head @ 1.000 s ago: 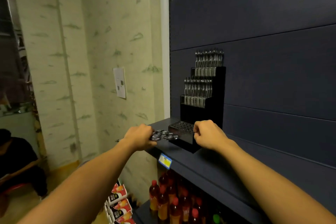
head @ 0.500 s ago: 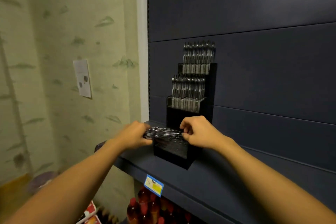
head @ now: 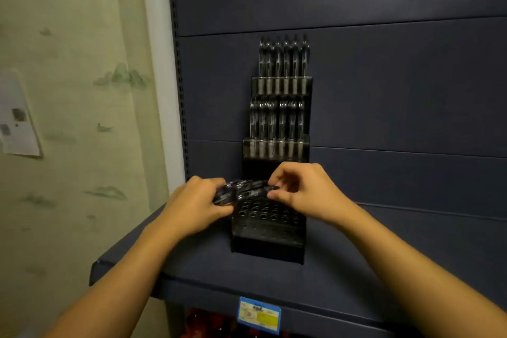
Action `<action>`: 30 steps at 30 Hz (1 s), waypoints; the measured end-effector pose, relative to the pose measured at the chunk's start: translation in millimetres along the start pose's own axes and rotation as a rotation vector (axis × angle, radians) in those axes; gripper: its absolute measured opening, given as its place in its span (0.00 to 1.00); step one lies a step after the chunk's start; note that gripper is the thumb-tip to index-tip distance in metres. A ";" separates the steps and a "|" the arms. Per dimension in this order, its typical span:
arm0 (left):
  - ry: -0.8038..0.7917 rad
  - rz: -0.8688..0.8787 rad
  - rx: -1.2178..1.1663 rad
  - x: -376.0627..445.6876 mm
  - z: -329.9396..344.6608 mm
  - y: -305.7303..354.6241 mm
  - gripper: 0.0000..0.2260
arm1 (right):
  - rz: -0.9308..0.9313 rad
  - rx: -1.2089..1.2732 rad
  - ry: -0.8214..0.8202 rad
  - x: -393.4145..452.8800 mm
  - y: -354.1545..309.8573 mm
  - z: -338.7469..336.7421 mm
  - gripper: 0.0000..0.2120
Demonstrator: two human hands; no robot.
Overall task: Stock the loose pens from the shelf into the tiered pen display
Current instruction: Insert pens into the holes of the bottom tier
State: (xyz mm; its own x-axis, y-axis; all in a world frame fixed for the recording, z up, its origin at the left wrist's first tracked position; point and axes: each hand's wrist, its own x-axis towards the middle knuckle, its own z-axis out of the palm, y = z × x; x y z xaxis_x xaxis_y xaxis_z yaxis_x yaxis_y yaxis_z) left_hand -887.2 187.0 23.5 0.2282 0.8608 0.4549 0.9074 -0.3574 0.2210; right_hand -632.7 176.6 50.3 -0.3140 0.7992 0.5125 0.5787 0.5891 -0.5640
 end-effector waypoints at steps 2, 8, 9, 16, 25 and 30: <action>0.025 0.044 -0.055 5.6 -2.7 -10.8 0.12 | 0.050 0.096 0.053 1.6 -8.5 7.9 0.09; 0.088 0.163 -0.286 9.5 -9.9 -19.9 0.17 | 0.127 0.473 0.188 -3.8 -35.9 41.8 0.10; 0.088 0.170 -0.335 9.2 -11.3 -19.4 0.16 | 0.137 0.522 0.229 -4.6 -40.0 45.4 0.09; 0.111 0.183 -0.670 9.4 -15.4 -7.0 0.10 | 0.075 0.826 0.449 4.2 -55.0 38.2 0.07; 0.217 0.133 -0.796 30.4 -20.3 26.8 0.14 | -0.065 0.924 0.658 46.4 -69.7 -10.0 0.09; 0.256 0.073 -0.823 36.5 -13.3 33.3 0.14 | -0.128 0.713 0.695 70.9 -63.0 -42.9 0.05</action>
State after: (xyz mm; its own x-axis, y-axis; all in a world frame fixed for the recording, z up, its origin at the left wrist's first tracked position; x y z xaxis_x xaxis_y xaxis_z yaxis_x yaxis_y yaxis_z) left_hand -853.4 201.7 59.0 0.0994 0.7530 0.6504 0.3266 -0.6421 0.6936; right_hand -659.1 191.1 150.0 0.2990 0.6115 0.7326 -0.0862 0.7819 -0.6174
